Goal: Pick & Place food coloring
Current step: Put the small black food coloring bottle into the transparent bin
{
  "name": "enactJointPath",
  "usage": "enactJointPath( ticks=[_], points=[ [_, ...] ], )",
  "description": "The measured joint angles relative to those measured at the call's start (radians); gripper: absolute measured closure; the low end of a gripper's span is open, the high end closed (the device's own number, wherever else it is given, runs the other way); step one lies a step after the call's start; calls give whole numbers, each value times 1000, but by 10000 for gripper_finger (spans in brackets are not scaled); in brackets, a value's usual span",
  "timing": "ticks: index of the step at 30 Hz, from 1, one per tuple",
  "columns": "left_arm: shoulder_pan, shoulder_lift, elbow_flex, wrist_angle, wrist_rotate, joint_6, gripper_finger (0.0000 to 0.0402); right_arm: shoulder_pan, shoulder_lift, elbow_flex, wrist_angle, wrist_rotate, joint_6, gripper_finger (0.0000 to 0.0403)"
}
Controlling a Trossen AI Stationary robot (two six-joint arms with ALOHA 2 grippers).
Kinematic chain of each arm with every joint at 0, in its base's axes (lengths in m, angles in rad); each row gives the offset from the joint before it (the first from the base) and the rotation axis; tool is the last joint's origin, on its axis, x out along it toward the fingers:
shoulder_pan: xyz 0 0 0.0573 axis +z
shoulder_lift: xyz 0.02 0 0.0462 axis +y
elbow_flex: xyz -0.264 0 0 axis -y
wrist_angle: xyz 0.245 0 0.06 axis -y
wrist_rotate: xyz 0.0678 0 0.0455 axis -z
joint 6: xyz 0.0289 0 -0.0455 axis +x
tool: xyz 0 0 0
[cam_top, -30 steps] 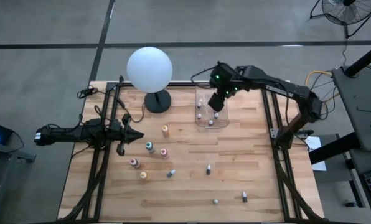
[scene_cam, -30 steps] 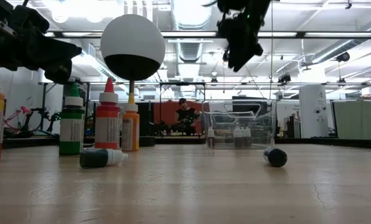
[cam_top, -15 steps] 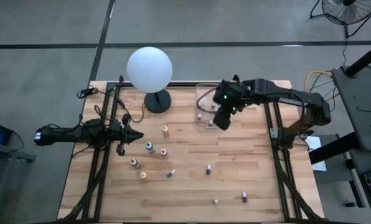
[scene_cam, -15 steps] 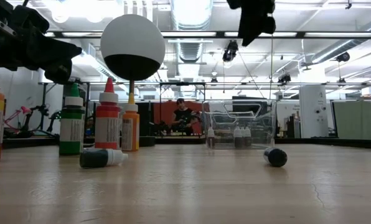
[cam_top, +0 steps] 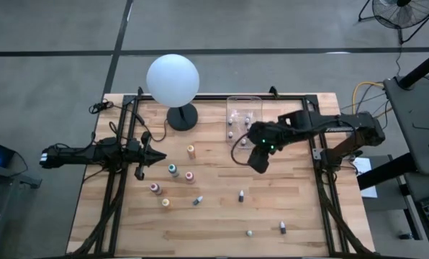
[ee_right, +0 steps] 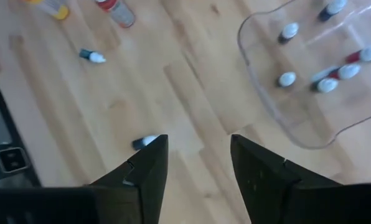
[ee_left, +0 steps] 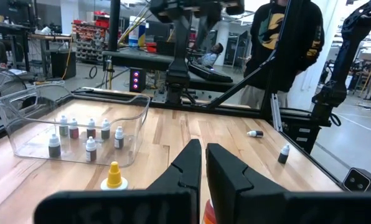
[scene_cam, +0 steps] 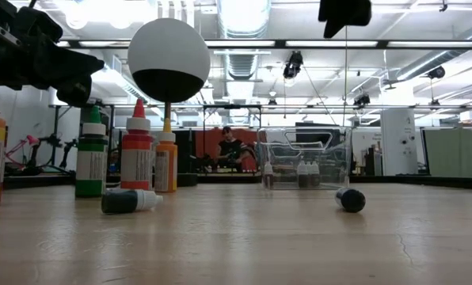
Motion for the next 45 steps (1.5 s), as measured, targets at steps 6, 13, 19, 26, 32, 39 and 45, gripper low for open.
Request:
enactJointPath(
  ticks=[6,13,19,26,32,39,45],
  points=[
    [0,0,0,0,0,0,401,69,0,-3,3,1,217,246],
    [0,0,0,0,0,0,401,86,22,-82,-2,-132,475,250],
    [0,0,0,0,0,0,401,73,79,-136,0,-211,574,250],
    [0,0,0,0,0,0,401,51,172,-134,27,-274,680,227],
    [0,0,0,0,0,0,401,44,248,-132,112,-317,836,199],
    [0,0,0,0,0,0,401,39,344,-131,145,-418,978,202],
    [0,0,0,0,0,0,401,26,399,-126,173,-441,1051,209]
  ],
)
